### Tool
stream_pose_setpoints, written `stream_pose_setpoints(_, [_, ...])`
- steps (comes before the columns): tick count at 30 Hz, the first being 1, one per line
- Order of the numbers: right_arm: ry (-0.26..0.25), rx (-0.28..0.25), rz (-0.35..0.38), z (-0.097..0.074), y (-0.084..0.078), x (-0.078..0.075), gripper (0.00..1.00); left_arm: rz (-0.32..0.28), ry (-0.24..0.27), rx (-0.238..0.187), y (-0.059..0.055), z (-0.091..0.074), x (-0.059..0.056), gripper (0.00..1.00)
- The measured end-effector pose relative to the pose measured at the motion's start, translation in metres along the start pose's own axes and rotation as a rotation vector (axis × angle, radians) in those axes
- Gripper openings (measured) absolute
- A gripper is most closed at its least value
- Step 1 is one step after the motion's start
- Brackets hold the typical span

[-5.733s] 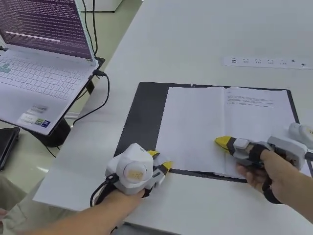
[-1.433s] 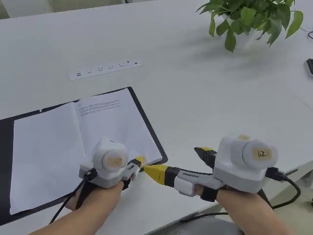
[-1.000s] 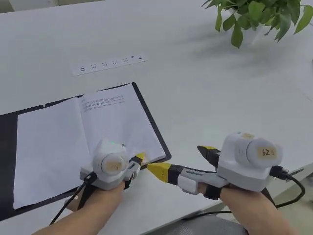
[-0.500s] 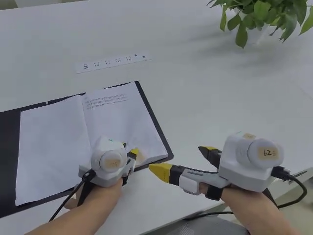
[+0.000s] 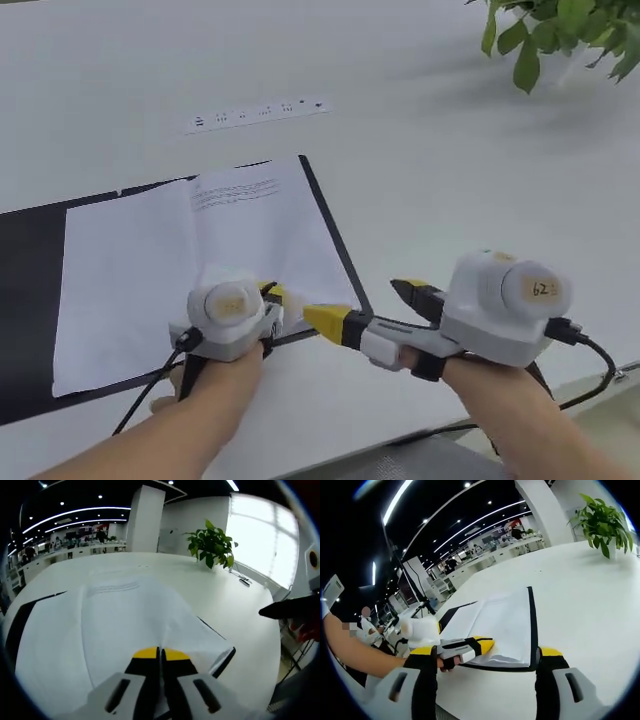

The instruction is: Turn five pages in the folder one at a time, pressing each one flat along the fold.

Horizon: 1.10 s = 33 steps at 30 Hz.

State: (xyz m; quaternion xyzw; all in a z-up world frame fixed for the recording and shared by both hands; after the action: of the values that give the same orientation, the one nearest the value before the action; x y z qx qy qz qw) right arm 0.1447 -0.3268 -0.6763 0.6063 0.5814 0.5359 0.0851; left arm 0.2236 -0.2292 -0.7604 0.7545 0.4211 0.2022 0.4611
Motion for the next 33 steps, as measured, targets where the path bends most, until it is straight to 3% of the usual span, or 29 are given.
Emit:
stream_pose_setpoints(3, [0.010, 0.031, 0.024, 0.016, -0.003, -0.003, 0.71, 0.005, -0.003, -0.002, 0.000, 0.001, -0.001, 0.00])
stream_pose_setpoints(7, [0.016, 0.054, 0.030, 0.034, -0.006, -0.011, 0.69, 0.006, -0.001, -0.004, 0.000, 0.001, -0.001, 0.00])
stream_pose_setpoints(16, [0.024, 0.056, 0.040, 0.069, 0.015, -0.035, 0.57, 0.016, -0.003, -0.011, -0.001, 0.002, -0.002, 0.00])
stream_pose_setpoints(20, [0.026, 0.069, 0.068, 0.071, 0.012, -0.038, 0.55, 0.014, -0.002, -0.014, -0.001, 0.002, -0.002, 0.00])
stream_pose_setpoints(29, [0.011, 0.138, 0.101, 0.065, -0.013, -0.039, 0.56, 0.016, -0.007, -0.020, -0.001, 0.003, -0.001, 0.00])
stream_pose_setpoints(33, [0.002, 0.135, 0.103, 0.060, -0.018, -0.039, 0.54, 0.016, -0.007, -0.020, -0.001, 0.003, -0.001, 0.00])
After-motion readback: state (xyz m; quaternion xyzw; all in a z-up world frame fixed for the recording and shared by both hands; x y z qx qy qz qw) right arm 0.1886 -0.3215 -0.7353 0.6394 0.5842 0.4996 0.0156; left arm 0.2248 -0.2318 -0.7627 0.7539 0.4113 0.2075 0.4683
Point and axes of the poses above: the centre of the closed fingertips' face, and the gripper's own axes: z roughly forward along the fingers, x roughly to its left, y roughly out of its top, the point moved 4 cm from there along -z, roughly backward along the fingers, and after that the axes turned 7 degrees about z, right-handed, at the moved point
